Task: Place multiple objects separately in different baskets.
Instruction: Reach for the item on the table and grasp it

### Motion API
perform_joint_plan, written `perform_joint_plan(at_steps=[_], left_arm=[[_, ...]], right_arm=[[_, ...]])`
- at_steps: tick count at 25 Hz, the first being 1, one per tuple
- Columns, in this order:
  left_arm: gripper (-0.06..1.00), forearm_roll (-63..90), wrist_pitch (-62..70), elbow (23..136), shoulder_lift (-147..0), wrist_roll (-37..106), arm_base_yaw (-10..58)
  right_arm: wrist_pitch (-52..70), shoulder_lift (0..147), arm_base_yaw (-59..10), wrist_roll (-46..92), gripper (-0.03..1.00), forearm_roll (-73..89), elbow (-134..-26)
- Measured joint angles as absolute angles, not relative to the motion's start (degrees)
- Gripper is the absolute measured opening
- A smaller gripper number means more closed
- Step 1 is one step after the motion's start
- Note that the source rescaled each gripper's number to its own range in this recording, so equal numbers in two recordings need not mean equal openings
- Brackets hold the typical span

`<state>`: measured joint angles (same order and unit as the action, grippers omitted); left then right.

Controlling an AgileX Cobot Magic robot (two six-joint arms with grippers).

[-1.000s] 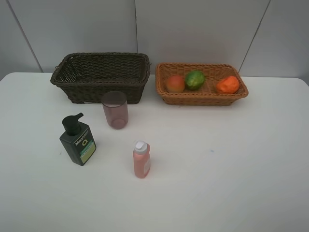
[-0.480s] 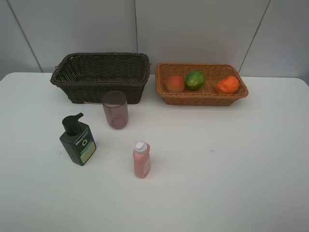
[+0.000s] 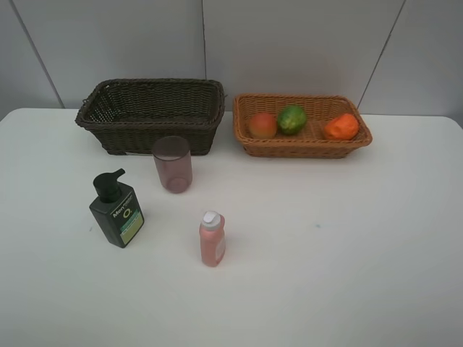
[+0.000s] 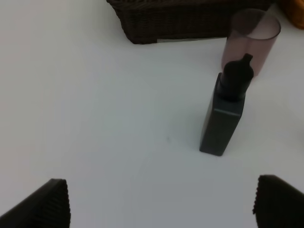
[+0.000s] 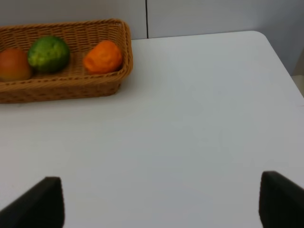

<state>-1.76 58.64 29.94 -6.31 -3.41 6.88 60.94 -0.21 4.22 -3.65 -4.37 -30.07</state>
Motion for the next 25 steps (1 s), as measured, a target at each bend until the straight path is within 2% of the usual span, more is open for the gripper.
perform_joint_plan(at_steps=[11,25], left_arm=[[1.0,-3.3,41.4,34.7,-34.4,-0.9,6.9],[1.0,-3.3,39.5,45.9,-64.9,-0.8,6.9]], right_arm=[[60.9,-0.2,4.2,-3.6,0.67,-4.4,-30.1],[60.8,-0.2,4.2,-3.6,0.67,-4.3,-30.1]])
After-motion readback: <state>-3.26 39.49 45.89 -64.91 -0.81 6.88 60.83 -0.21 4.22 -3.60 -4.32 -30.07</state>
